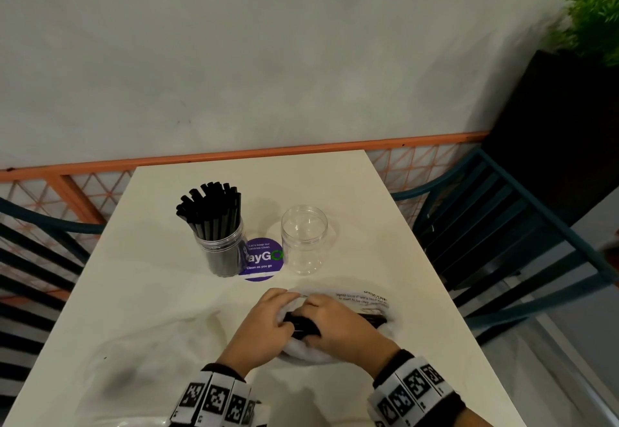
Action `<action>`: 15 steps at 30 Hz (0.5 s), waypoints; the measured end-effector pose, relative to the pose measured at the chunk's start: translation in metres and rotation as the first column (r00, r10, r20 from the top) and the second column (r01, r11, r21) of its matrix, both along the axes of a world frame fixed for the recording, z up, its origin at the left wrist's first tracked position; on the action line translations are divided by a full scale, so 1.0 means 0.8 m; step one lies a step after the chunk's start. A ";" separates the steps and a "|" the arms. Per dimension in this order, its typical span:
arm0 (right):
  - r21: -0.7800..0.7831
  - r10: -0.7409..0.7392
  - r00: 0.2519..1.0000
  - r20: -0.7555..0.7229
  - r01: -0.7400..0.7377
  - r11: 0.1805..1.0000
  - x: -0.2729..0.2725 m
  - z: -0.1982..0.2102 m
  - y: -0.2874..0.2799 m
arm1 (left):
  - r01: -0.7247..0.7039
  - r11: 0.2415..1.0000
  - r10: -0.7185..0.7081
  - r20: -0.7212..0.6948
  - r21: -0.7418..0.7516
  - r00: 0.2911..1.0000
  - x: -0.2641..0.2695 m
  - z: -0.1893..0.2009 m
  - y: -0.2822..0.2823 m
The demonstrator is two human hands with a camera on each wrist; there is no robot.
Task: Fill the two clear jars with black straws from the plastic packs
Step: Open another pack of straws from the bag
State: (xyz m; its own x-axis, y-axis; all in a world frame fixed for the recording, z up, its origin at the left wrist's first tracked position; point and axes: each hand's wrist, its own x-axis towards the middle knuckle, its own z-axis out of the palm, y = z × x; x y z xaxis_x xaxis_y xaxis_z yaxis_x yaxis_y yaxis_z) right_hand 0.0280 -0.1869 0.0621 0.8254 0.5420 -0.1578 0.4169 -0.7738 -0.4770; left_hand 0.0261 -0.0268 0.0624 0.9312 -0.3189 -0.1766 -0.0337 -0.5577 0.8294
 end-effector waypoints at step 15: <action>0.190 -0.166 0.986 -0.017 0.166 0.968 0.026 0.016 -0.031 | -0.104 0.974 0.126 0.101 -0.200 0.987 0.008 0.032 0.034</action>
